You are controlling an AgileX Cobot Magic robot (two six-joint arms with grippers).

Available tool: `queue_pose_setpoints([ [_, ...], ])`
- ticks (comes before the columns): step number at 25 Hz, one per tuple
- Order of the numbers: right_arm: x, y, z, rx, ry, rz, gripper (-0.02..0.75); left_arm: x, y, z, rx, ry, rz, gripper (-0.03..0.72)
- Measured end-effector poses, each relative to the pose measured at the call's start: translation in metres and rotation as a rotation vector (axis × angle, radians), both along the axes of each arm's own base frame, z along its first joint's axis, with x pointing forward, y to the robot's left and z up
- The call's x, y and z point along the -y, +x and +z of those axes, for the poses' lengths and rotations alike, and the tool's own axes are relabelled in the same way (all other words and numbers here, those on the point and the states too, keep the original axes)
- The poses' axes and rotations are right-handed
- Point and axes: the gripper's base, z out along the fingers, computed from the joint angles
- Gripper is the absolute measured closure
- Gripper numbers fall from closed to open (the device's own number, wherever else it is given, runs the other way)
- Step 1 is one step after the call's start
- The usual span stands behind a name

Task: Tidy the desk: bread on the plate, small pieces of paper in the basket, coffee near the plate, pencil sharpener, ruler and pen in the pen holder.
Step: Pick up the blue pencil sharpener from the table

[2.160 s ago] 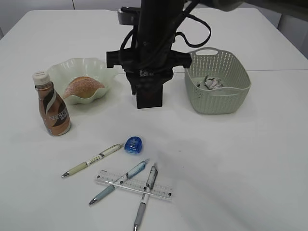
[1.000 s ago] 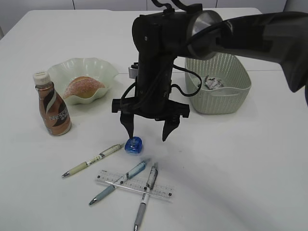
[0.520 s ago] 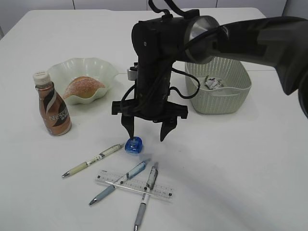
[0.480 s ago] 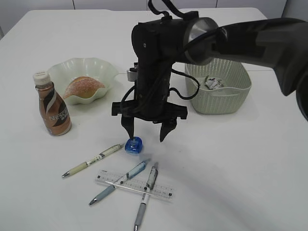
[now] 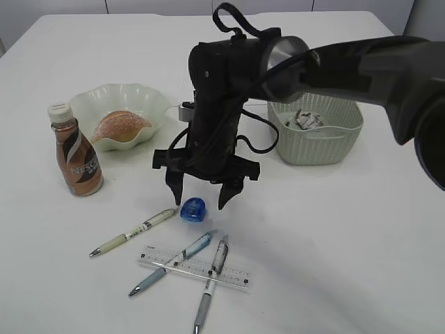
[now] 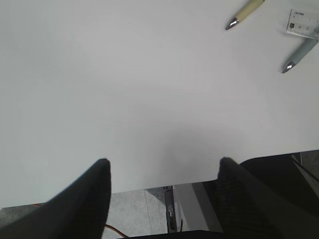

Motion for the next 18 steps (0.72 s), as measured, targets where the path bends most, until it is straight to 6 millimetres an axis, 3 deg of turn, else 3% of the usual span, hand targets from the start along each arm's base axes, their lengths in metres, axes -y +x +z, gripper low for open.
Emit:
queue_pose_setpoints([
  [8, -0.007, 0.006, -0.016, -0.005, 0.017, -0.007, 0.197, 0.0, 0.0, 0.0, 0.0, 0.0, 0.0, 0.201],
  [18, -0.007, 0.01, -0.019, 0.017, -0.03, 0.002, 0.197, 0.0, 0.0, 0.0, 0.0, 0.0, 0.0, 0.201],
])
